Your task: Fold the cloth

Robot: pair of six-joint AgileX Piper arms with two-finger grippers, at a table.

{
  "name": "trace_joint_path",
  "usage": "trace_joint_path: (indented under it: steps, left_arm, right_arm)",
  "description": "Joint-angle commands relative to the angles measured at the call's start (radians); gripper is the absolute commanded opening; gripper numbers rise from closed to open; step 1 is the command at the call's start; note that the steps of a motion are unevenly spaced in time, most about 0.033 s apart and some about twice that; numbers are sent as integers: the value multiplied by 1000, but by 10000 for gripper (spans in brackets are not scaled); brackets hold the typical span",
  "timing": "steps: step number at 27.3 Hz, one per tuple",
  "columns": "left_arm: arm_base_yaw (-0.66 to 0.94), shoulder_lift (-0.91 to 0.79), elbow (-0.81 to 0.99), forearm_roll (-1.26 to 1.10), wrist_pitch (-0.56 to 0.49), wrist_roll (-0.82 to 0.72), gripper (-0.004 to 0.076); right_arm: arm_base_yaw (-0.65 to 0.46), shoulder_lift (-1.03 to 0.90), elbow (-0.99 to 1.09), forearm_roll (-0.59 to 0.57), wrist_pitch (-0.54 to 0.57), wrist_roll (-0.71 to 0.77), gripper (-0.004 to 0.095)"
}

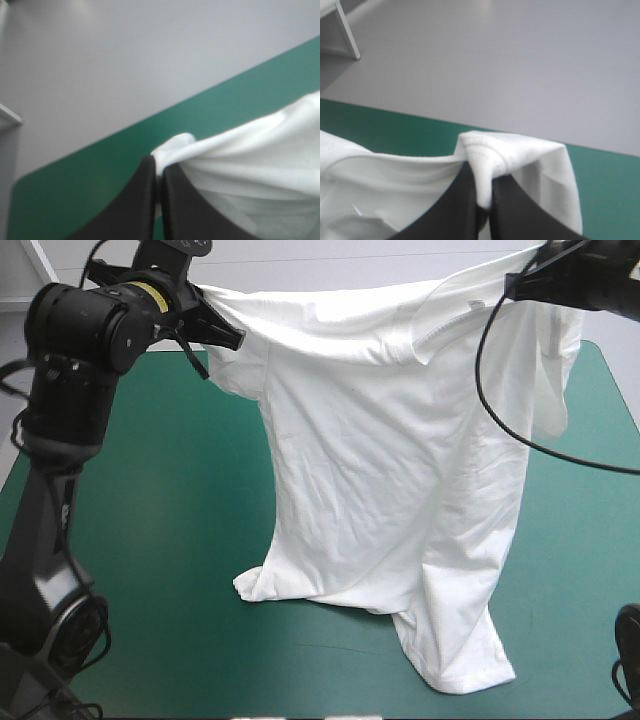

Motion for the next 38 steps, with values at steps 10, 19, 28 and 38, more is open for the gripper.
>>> trace_joint_path:
  steps: [10,19,28,38]
  left_arm:
    - [236,306,-20,-128,-304,52,-8]
    - [236,516,-20,-139,-445,37,43]
    - [236,540,-29,-181,-456,30,468]
    - [236,447,-190,-232,36,-48,438]
  right_arm:
    - [-6,423,76,29,-388,-92,-19]
    - [-6,638,76,122,-577,-97,100]
    - [-6,652,58,150,-556,-104,749]
    - [-6,464,14,140,-106,-43,640]
